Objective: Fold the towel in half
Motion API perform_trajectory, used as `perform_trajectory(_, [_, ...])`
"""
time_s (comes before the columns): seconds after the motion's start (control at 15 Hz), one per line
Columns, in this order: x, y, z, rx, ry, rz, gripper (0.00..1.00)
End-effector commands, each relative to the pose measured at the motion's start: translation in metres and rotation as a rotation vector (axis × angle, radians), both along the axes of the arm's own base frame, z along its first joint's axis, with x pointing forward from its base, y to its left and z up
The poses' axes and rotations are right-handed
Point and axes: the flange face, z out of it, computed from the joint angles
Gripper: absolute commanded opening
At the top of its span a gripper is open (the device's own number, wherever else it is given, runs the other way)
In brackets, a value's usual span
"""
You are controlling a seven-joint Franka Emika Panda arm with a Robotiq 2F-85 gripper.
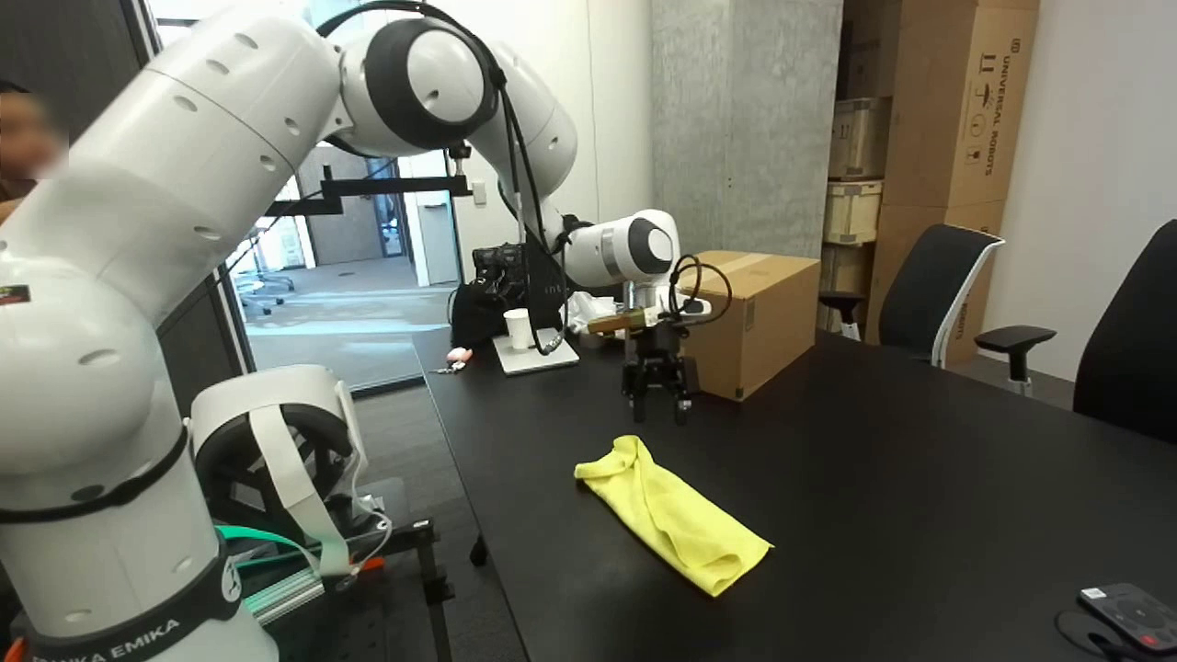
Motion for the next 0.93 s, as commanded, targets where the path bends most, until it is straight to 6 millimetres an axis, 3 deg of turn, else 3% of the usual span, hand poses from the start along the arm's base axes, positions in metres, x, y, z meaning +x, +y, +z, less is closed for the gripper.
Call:
perform_trajectory(0.0, [-0.045,-0.057,0.039,-0.002,0.115,-0.157,1.00])
perform_trajectory(0.47, [-0.122,-0.142,0.099,0.076,0.152,-0.276,1.00])
perform_trajectory(0.87, [-0.198,-0.200,0.146,0.102,0.095,-0.306,1.00])
